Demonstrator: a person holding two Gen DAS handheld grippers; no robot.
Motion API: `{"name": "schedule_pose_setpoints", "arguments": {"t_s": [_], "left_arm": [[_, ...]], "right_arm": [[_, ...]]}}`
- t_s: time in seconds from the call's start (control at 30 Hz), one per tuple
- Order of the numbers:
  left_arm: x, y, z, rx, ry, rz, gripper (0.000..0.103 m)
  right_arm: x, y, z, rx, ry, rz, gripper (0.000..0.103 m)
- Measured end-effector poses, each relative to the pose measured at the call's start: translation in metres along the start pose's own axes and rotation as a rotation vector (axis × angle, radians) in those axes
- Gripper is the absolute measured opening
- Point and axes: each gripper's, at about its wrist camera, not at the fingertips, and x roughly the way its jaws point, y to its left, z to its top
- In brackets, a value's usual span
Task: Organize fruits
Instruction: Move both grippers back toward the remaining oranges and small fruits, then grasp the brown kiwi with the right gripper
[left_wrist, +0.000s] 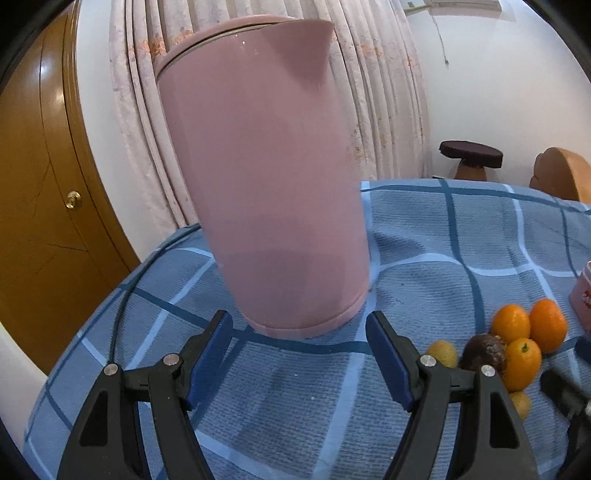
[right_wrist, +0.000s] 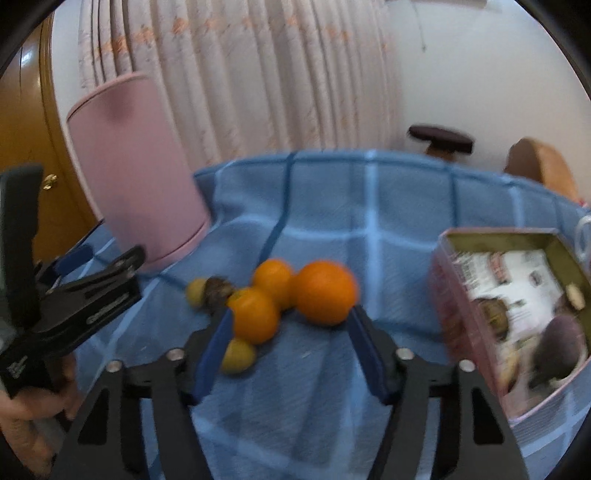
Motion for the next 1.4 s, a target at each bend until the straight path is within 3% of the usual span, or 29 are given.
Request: {"name": "schedule_pose_setpoints", "arguments": {"t_s": [0.23,0.4,0.5,0.53,0.7,0.87,1.0,1.33,1.4], "left_arm": [[-0.002,0.000,0.001,-0.002,-0.002,0.000,0.076],[-0.001,0.000,0.002,-0.008,0.002,-0.016,0.076],[-0.002,0.000,0.001,-0.004,0.000,-0.020,0.076],[-0.002,0.000,0.001,-0.002,-0.001,-0.021,0.076],[-0.003,-0.002,0.000,0.005,-0.003,-0.025,0.076],[-0.005,-0.003,0.000,0.009,-0.010,-0.050,0.076],[-0.009,-0.003,0.000,0.000,-0.023,-0.132,0.076],[-0.029,-0.028,-0.004,0.025,-0.036,-0.491,0.075],[-0.031,-0.034,-0.006,0.032,-0.031,-0.545,0.066]], "right_arm": [[0.014,0.023,-0.005,-0.070,0.071,0.052,0.062],[0.027,0.028,-0.008,-0.081,0.144,0.045,0.043],[0.026,0.026,-0.006,-0.075,0.141,0.050,0.040],[0.026,0.025,-0.006,-0.074,0.142,0.050,0.034],[0.022,0.019,-0.005,-0.052,0.120,0.060,0.033],[0.001,0.006,-0.003,-0.027,0.034,0.043,0.033],[-0.021,-0.014,-0.001,-0.022,-0.062,-0.022,0.033],[-0.039,-0.050,0.009,0.039,-0.149,-0.083,0.033],[-0.044,-0.054,0.007,0.047,-0.157,-0.076,0.033]]}}
